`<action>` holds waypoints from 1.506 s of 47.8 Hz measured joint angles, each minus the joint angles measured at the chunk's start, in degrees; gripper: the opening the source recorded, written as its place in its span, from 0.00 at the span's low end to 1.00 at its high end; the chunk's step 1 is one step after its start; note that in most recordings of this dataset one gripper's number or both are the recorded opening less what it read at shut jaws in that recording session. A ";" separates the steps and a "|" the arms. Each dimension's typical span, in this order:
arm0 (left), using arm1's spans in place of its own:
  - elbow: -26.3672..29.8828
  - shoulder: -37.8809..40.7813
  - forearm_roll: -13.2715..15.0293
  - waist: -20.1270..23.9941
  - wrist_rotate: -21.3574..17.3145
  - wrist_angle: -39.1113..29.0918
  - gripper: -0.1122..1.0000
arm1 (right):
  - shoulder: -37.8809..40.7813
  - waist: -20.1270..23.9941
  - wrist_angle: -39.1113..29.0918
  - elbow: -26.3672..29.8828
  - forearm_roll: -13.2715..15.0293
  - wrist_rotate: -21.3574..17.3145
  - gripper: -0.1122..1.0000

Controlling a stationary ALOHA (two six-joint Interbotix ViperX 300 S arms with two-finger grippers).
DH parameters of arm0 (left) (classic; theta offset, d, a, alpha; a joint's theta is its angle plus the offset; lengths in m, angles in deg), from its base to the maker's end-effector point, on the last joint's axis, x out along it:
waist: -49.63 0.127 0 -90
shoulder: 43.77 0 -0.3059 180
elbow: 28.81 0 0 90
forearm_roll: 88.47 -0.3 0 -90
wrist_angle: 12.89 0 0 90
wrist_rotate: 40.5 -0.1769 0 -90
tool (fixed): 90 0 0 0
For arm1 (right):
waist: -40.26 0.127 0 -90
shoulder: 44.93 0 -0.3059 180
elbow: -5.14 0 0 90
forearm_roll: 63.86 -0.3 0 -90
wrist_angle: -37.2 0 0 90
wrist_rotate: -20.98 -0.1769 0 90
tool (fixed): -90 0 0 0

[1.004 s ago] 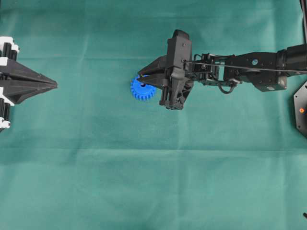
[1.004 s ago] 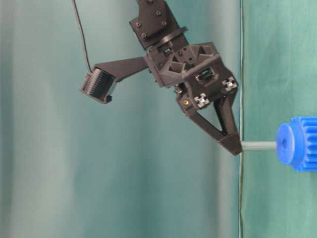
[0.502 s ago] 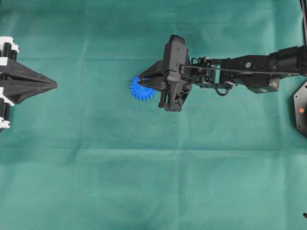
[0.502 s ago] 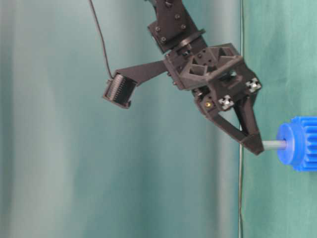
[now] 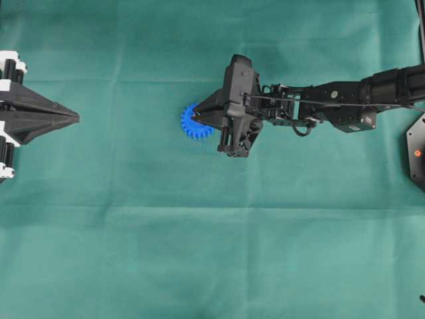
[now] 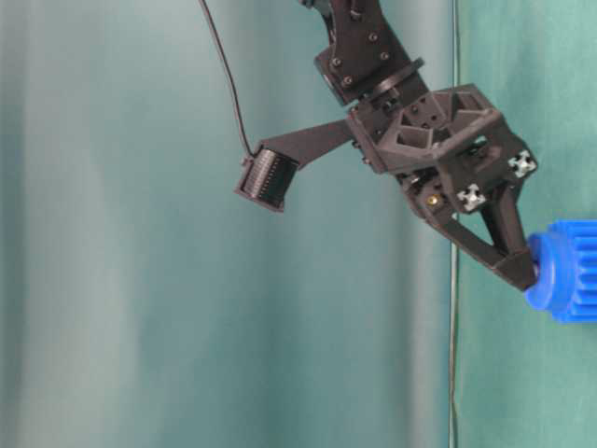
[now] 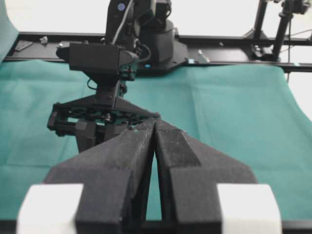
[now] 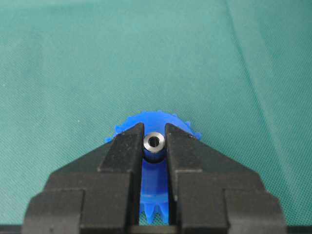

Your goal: Insert the shaft placed at a random location into the center hole of the small gear at another random location.

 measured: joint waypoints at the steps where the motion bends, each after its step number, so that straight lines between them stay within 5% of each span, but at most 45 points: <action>1: 0.00 0.00 -0.09 -0.09 0.00 0.00 0.10 | 0.00 0.00 0.00 0.00 0.09 0.09 0.22; 37: 0.00 0.00 0.00 -0.09 0.00 0.00 0.10 | 0.00 0.00 0.09 0.00 0.00 0.09 0.23; 41: 0.00 0.00 0.00 0.00 0.00 0.00 0.10 | 0.00 0.09 0.09 0.09 0.00 0.09 0.34; 49: -0.09 0.00 -0.09 -0.09 0.00 0.00 0.10 | 0.00 0.09 0.09 0.09 0.00 0.09 0.79; 52: 0.00 0.00 -0.09 0.00 0.00 0.00 0.10 | 0.00 0.09 0.09 0.09 0.00 0.00 0.89; 72: 0.00 0.00 0.00 0.00 0.00 0.00 0.10 | -2.29 0.79 0.00 0.00 0.00 0.00 0.85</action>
